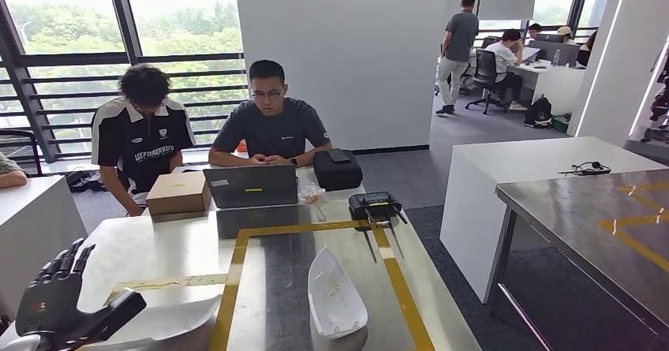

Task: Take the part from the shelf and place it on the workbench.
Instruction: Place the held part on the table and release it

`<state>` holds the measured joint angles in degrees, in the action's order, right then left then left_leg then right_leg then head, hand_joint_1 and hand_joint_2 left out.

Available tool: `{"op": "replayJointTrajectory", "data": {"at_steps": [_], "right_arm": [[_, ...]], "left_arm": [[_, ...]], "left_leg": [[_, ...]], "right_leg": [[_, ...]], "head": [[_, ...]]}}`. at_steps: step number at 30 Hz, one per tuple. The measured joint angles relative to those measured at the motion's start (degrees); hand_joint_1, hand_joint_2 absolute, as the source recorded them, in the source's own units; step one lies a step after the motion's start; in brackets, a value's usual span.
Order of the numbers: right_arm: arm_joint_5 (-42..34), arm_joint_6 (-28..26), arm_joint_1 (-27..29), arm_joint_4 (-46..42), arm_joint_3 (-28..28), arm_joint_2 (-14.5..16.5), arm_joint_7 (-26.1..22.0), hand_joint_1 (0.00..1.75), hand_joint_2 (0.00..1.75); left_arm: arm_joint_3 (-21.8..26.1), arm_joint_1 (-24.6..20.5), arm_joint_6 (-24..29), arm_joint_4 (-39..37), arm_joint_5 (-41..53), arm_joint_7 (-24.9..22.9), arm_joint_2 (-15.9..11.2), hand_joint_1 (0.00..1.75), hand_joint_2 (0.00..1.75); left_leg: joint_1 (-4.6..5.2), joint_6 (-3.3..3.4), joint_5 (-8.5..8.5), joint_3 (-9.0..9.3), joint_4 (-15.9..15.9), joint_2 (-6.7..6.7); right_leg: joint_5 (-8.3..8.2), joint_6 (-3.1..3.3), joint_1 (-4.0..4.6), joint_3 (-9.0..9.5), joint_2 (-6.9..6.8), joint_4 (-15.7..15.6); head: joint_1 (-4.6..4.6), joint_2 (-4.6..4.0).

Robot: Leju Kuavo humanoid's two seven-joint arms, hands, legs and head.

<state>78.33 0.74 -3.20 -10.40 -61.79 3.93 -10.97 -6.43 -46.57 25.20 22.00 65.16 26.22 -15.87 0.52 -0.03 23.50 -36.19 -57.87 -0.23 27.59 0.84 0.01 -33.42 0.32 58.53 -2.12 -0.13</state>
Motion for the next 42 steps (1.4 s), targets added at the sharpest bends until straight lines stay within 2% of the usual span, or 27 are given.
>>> {"op": "replayJointTrajectory", "data": {"at_steps": [4,7,9,11,12,13,14,16,17,18,20,22,23,24,26,27,28,29,30,32,34,36,37,38,39,41,42], "right_arm": [[0.11,-0.03,-0.01,0.00,0.00,0.00,0.00,0.00,0.00],[0.28,-0.15,-0.07,-0.03,-0.02,-0.03,0.01,0.00,0.00],[0.50,-0.25,-0.11,-0.05,-0.02,-0.05,-0.01,0.00,0.00],[0.70,-0.32,-0.09,-0.05,-0.02,-0.07,-0.02,0.00,0.00],[0.75,-0.33,-0.04,-0.04,-0.02,-0.08,-0.01,0.00,0.00],[0.77,-0.33,0.01,-0.04,-0.02,-0.08,0.00,0.00,0.00],[0.79,-0.33,0.03,-0.04,-0.02,-0.09,0.01,0.00,0.00],[0.81,-0.34,-0.01,-0.02,-0.02,-0.09,0.01,0.00,0.00],[0.84,-0.34,-0.03,-0.03,-0.02,-0.02,-0.02,0.00,0.00],[0.85,-0.34,-0.04,-0.04,-0.03,0.04,-0.03,0.00,0.00],[0.86,-0.36,0.00,-0.09,-0.04,0.12,-0.05,0.00,0.00],[0.86,-0.37,0.03,-0.09,-0.04,0.13,-0.02,0.00,0.00],[0.86,-0.38,0.02,-0.09,-0.04,0.15,0.00,0.00,0.00],[0.86,-0.38,0.00,-0.10,-0.04,0.15,0.00,0.00,0.00],[0.86,-0.43,0.01,-0.10,-0.04,0.15,-0.01,0.00,0.00],[0.86,-0.44,0.02,-0.10,-0.04,0.15,-0.01,0.00,0.00],[0.86,-0.46,0.04,-0.10,-0.04,0.16,0.00,0.00,0.00],[0.86,-0.47,0.04,-0.10,-0.04,0.18,0.00,0.00,0.00],[0.86,-0.50,0.02,-0.10,-0.04,0.19,0.00,0.00,0.00],[0.86,-0.57,-0.04,-0.10,-0.04,0.25,-0.01,0.00,0.00],[0.83,-0.63,-0.07,-0.10,-0.05,0.32,-0.01,0.00,0.00],[0.75,-0.64,-0.07,-0.10,-0.08,0.43,0.00,0.00,0.00],[0.70,-0.64,-0.08,-0.09,-0.08,0.46,-0.02,0.00,0.00],[0.63,-0.63,-0.11,-0.09,-0.09,0.50,-0.02,0.00,0.00],[0.57,-0.63,-0.16,-0.10,-0.10,0.51,-0.03,0.00,0.00],[0.36,-0.63,-0.29,-0.11,-0.16,0.50,-0.03,0.00,0.00],[0.24,-0.63,-0.32,-0.11,-0.23,0.50,-0.03,0.00,0.00]], "left_arm": [[0.02,-0.17,1.37,0.01,0.60,-0.04,0.28,0.00,0.00],[0.32,-0.41,3.24,0.17,0.67,-0.02,0.59,0.00,0.00],[0.69,-0.80,4.43,0.28,0.97,-0.06,0.97,0.00,0.00],[0.91,-1.03,5.22,0.29,1.46,-0.11,1.38,0.00,0.00],[0.94,-0.96,5.38,0.29,1.62,-0.13,1.57,0.00,0.00],[0.95,-0.87,5.47,0.29,1.73,-0.13,1.71,0.00,0.00],[0.96,-0.80,5.51,0.30,1.80,-0.13,1.85,0.00,0.00],[0.98,-0.76,5.55,0.43,1.88,-0.13,1.97,0.00,0.00],[1.02,-0.78,5.57,0.56,1.90,-0.16,1.95,0.00,0.00],[1.09,-0.80,5.62,0.72,1.91,-0.19,1.92,0.00,0.00],[1.25,-0.83,5.73,0.98,1.95,-0.22,1.86,0.00,0.00],[1.31,-0.83,5.79,1.07,2.00,-0.21,1.86,0.00,0.00],[1.32,-0.83,5.81,1.07,2.01,-0.21,1.85,0.00,0.00],[1.33,-0.84,5.85,1.07,2.03,-0.22,1.83,0.00,0.00],[1.33,-0.82,6.02,1.07,2.21,-0.25,1.82,0.00,0.00],[1.33,-0.76,6.10,1.06,2.38,-0.28,1.85,0.00,0.00],[1.33,-0.70,6.18,1.06,2.55,-0.33,1.89,0.00,0.00],[1.33,-0.64,6.25,1.07,2.73,-0.42,1.97,0.00,0.00],[1.33,-0.64,6.33,1.12,2.91,-0.51,2.04,0.00,0.00],[1.33,-0.89,6.52,1.43,3.31,-0.74,2.15,0.00,0.00],[1.33,-1.30,6.68,1.85,3.76,-0.96,2.27,0.00,0.00],[1.33,-1.51,6.74,2.13,4.27,-1.20,2.51,0.00,0.00],[1.33,-1.57,6.73,2.26,4.49,-1.30,2.67,0.00,0.00],[1.33,-1.67,6.70,2.43,4.74,-1.39,2.91,0.00,0.00],[1.33,-1.85,6.65,2.60,4.93,-1.45,3.16,0.00,0.00],[1.33,-2.27,6.43,2.86,5.35,-1.50,3.69,0.00,0.00],[1.33,-2.42,6.28,2.92,5.51,-1.51,3.93,0.00,0.00]], "left_leg": [[0.06,0.08,0.06,-0.02,-0.05,0.00],[-0.23,0.88,-0.44,1.14,1.68,0.16],[-0.78,1.13,-1.11,2.23,3.22,0.40],[-1.05,1.11,-1.23,2.35,3.43,0.50],[-1.24,0.91,-1.22,2.28,3.37,0.52],[-1.51,0.59,-1.16,2.18,3.20,0.53],[-1.92,0.11,-1.04,2.01,2.86,0.53],[-2.76,-1.24,-0.45,1.46,1.49,0.56],[-3.03,-1.98,-0.01,1.08,0.53,0.56],[-3.08,-2.60,0.36,0.78,-0.18,0.57],[-2.98,-3.36,0.66,0.58,-0.67,0.57],[-3.02,-3.69,1.02,0.44,-0.86,0.58],[-3.04,-3.71,1.97,-0.06,-2.06,0.57],[-2.99,-3.64,3.60,-1.06,-4.46,0.55],[-2.66,-3.33,7.97,-4.24,-12.33,0.51],[-2.46,-3.10,9.53,-5.67,-15.92,0.50],[-2.24,-2.76,10.15,-6.34,-17.93,0.49],[-1.98,-2.25,9.62,-5.87,-17.58,0.47],[-1.68,-1.63,8.21,-4.28,-14.96,0.43],[-0.93,-0.28,5.25,0.25,-7.02,0.30],[-0.38,0.05,4.07,2.57,-2.55,0.28],[-0.28,-0.16,3.64,2.49,-1.95,0.31],[-0.39,0.01,3.27,2.40,-1.66,0.37],[-0.51,0.32,2.86,2.27,-1.33,0.45],[-0.65,0.66,2.43,2.05,-1.02,0.54],[-0.62,1.17,1.76,1.28,-0.90,0.65],[-0.53,1.30,1.47,0.82,-0.96,0.68]], "right_leg": [[-0.05,-0.07,-0.08,0.04,0.00,-0.14],[-0.06,-0.67,-0.10,0.55,-0.04,-0.48],[2.15,-1.32,-0.23,-1.01,-0.04,3.20],[5.50,-2.14,-0.75,-4.54,-0.05,10.00],[6.32,-2.55,-1.09,-5.96,-0.06,12.59],[6.11,-2.98,-1.45,-6.49,-0.07,13.39],[4.90,-3.47,-1.86,-5.95,-0.10,12.08],[1.52,-4.60,-2.62,-2.65,-0.28,5.55],[0.39,-4.76,-2.80,-1.37,-0.30,2.87],[-0.02,-4.45,-2.88,-0.82,-0.30,1.68],[0.14,-2.96,-2.76,-1.22,-0.13,2.13],[0.12,-1.74,-2.73,-1.42,-0.12,2.57],[-0.01,-1.30,-2.69,-1.47,-0.11,2.57],[-0.17,-0.93,-2.62,-1.51,-0.11,2.51],[-0.44,-0.47,-2.24,-1.70,-0.10,2.42],[-0.53,-0.33,-1.98,-1.83,-0.09,2.40],[-0.61,-0.21,-1.71,-1.96,-0.07,2.39],[-0.67,-0.12,-1.45,-2.06,-0.04,2.40],[-0.73,-0.05,-1.23,-2.10,-0.01,2.40],[-0.87,-0.09,-0.87,-2.21,0.06,2.40],[-1.22,-0.53,-0.72,-2.46,0.07,2.30],[-1.77,-1.28,-0.73,-2.62,0.09,1.96],[-1.67,-1.61,-0.77,-2.70,0.09,1.99],[-0.89,-1.92,-0.75,-3.02,0.06,2.65],[0.63,-2.19,-0.71,-3.73,0.04,4.35],[5.13,-2.60,-0.71,-6.25,-0.05,10.97],[6.84,-2.74,-0.70,-7.43,-0.05,14.48]], "head": [[0.00,0.00],[0.01,-0.01],[0.04,-0.01],[0.06,0.00],[0.05,0.00],[0.05,0.00],[0.06,-0.01],[0.07,-0.01],[0.13,-0.01],[0.14,-0.01],[0.13,-0.01],[0.00,-0.01],[-0.03,0.00],[-0.05,0.00],[-0.05,0.00],[-0.04,0.00],[-0.04,0.00],[-0.04,0.00],[-0.04,0.00],[-0.03,-0.01],[-0.02,-0.01],[0.00,0.00],[-0.01,0.00],[0.01,0.00],[0.02,0.00],[0.05,0.00],[0.04,0.00]]}}
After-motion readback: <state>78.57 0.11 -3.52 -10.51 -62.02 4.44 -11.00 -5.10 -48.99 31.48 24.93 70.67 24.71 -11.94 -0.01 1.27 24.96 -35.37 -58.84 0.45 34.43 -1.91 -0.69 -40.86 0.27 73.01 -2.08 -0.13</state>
